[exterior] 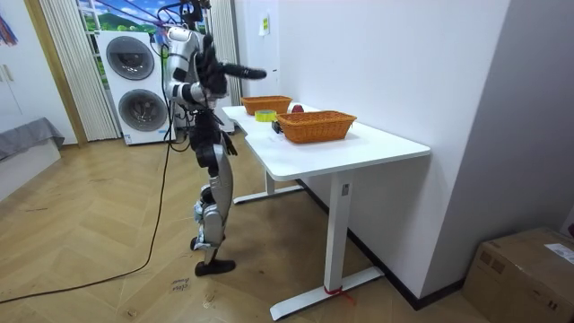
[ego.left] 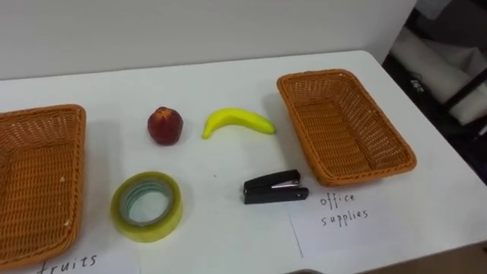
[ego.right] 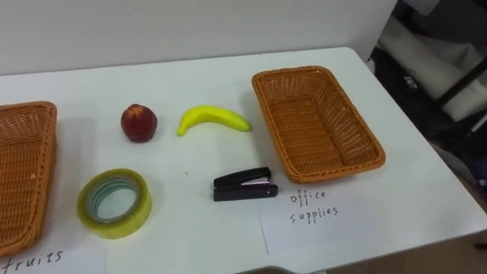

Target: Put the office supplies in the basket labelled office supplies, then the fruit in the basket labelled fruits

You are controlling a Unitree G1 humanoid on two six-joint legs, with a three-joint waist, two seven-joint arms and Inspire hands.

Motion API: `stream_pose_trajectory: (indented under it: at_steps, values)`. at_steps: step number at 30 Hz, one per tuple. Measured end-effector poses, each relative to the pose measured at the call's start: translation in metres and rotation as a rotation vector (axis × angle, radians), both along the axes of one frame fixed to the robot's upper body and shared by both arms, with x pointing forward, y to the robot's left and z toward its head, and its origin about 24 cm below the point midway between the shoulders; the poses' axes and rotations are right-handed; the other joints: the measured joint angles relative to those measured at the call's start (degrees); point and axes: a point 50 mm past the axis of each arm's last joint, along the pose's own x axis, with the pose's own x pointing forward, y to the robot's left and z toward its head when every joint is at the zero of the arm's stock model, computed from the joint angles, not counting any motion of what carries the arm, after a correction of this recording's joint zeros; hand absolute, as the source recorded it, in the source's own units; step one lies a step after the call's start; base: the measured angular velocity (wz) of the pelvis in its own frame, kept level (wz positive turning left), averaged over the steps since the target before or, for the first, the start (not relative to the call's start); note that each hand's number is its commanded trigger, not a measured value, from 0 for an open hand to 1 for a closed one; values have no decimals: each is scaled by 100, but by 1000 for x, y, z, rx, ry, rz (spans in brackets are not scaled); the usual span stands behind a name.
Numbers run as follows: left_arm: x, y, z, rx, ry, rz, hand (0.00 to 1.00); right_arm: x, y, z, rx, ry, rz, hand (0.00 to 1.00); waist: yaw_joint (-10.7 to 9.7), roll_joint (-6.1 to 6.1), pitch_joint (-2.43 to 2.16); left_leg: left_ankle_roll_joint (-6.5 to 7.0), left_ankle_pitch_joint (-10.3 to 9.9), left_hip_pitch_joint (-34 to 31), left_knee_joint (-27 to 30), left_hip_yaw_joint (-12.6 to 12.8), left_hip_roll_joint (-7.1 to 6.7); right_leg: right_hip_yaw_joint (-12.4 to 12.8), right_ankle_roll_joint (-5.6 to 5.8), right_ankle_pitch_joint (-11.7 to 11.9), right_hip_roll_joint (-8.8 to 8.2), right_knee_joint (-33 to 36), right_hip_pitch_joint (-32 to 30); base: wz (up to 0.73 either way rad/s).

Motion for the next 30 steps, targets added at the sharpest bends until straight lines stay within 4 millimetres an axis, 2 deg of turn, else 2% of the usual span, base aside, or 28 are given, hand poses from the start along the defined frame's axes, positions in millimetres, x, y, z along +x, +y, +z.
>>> stream_pose_trajectory:
  at_steps: [4, 7, 13, 16, 20, 30]
  values:
    - [-2, -1, -1, -6, 14, 3, 0, 16, 1, 24, -104, -37, 40, 0, 68, -54, 0, 0, 0, 0, 1, 1, -1, 5, 1, 0, -2, -30, -1, 0]
    - [-4, -2, -2, -24, 28, 1, 0, 27, 12, 40, -170, -79, 90, 0, 108, -71, -8, 0, 0, -6, 2, -34, 3, -22, 0, 0, 0, -7, 13, 3]
    - [-7, -3, -4, -33, 44, 0, 0, 43, 32, 62, -300, -104, 194, 0, 312, -82, -30, 0, 0, -20, 10, -50, 15, -37, -5, 3, 10, -4, 11, 1]
    - [-7, -5, -4, -37, 48, -11, 0, 46, 41, 69, -336, -117, 244, 0, 390, -96, -39, 0, 0, -39, 14, -62, 12, -79, -6, 3, -2, -14, 15, 5]
    - [1, -4, -4, -35, 34, -26, 0, 55, 47, 79, -356, -158, 298, 0, 373, -119, -37, 0, 0, -103, 24, -105, 13, -223, -4, 5, -25, -7, 3, 14]
    - [4, -5, -5, -44, 44, -63, 0, 70, 62, 102, -476, -146, 464, 0, 406, -115, -31, 0, 0, -94, 52, -179, 22, -290, -15, 11, -25, 25, 29, 2]
